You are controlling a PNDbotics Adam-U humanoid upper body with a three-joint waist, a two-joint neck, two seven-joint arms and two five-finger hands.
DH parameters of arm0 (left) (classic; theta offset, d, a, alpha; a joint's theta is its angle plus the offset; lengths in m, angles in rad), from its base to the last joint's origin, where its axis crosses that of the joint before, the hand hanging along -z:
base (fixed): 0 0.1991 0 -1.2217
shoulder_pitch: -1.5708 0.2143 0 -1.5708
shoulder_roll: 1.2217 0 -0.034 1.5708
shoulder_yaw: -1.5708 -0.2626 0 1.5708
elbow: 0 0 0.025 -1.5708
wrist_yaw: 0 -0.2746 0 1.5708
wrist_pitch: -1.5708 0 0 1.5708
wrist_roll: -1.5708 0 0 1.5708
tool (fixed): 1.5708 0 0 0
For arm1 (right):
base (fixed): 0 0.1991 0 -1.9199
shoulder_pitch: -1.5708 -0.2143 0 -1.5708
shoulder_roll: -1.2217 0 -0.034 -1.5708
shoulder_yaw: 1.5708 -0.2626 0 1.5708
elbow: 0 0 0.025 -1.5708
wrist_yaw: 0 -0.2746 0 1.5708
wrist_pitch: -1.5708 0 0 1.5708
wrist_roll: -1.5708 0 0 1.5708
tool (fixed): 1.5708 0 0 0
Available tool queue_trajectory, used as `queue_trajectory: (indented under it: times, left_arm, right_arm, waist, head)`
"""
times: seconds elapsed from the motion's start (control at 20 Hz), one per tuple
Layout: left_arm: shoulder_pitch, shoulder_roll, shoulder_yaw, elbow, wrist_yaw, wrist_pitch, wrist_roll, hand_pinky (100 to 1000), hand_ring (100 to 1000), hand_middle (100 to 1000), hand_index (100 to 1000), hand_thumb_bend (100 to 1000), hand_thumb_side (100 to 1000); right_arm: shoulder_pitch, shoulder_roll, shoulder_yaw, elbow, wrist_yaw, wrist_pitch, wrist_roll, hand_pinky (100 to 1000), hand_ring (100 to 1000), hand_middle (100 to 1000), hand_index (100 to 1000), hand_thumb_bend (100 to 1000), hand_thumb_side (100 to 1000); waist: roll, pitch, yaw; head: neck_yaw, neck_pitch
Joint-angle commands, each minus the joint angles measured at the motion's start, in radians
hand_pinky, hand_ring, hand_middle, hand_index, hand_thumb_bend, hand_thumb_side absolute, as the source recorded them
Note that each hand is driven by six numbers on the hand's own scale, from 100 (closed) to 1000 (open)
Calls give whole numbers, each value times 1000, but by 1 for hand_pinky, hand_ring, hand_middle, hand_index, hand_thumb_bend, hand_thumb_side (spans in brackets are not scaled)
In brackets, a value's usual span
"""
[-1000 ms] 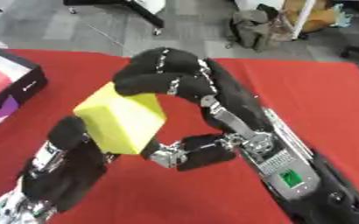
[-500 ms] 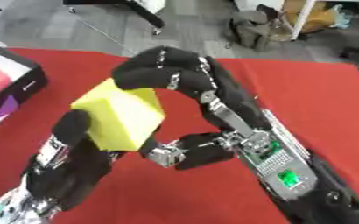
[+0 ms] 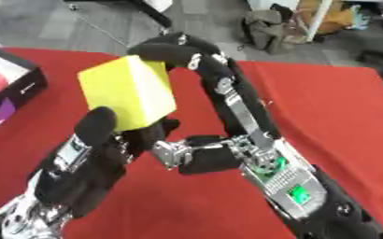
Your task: Pick up the objects with one hand, pass them to the other hand, and then place them into the box on the other side of the table.
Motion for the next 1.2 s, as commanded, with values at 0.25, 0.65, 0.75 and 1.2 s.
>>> queue_trajectory:
  times: [0.25,0.65,0.75,1.2]
  left_arm:
    - [-26,-12,8,-14,11,-8,16,1000,858,896,714,541,644]
    - [-20,-5,11,-14,28,-16,39,1000,857,896,715,559,664]
    - [-18,-2,13,-14,38,-22,45,1000,855,896,717,568,672]
    - [-18,-3,14,-14,69,-38,47,1000,822,859,709,547,652]
  right_arm:
    - [2,-8,7,-21,-103,44,38,801,541,209,401,100,231]
    - [0,-21,-2,-21,-106,-1,76,787,542,211,401,100,164]
    - [-1,-26,-6,-21,-92,-20,77,780,542,213,402,100,131]
    - [20,-51,-10,-21,-16,-80,83,771,540,211,401,100,100]
  waist:
    - [0,-14,1]
    - [0,-13,1]
    - [0,-13,1]
    - [0,-12,1]
  head:
    - [-9,8]
    - [-5,5]
    - [-4,5]
    - [-2,10]
